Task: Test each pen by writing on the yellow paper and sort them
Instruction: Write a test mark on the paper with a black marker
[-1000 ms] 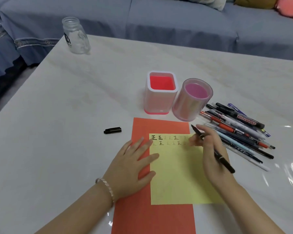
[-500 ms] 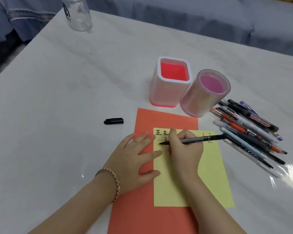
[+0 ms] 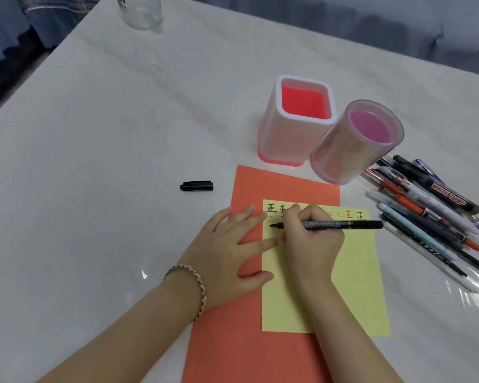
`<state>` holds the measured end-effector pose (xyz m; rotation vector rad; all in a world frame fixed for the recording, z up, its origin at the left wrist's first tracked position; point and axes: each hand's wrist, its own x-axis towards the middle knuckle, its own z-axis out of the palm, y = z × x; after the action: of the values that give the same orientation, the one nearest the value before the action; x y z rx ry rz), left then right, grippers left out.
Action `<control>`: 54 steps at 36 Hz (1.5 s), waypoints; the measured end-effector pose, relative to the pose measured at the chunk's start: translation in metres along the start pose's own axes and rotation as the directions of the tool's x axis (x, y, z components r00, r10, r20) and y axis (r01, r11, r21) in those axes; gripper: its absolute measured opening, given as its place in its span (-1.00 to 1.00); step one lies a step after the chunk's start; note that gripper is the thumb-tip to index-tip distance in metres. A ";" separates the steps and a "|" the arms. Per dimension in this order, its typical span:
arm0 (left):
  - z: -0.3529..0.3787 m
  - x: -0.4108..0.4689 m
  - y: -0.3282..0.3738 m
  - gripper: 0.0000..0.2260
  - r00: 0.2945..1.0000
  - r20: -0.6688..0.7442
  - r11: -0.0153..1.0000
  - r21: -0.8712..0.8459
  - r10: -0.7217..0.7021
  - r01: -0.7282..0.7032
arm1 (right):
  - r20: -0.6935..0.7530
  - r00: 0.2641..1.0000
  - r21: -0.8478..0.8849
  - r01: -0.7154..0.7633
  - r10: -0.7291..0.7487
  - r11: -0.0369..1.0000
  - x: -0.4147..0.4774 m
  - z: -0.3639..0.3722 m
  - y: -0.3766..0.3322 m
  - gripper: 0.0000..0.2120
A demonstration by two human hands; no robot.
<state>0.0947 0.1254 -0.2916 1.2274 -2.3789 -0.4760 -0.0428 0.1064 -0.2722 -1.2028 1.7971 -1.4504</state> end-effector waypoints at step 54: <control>0.000 0.001 0.001 -0.61 1.000 -0.012 1.000 0.001 -0.007 0.007 | -0.001 1.000 0.019 0.005 -0.005 1.000 0.001 -0.001 0.004 -0.71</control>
<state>0.0935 0.1251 -0.2904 1.2363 -2.3661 -0.4682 -0.0456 0.1065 -0.2760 -1.1972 1.7783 -1.4682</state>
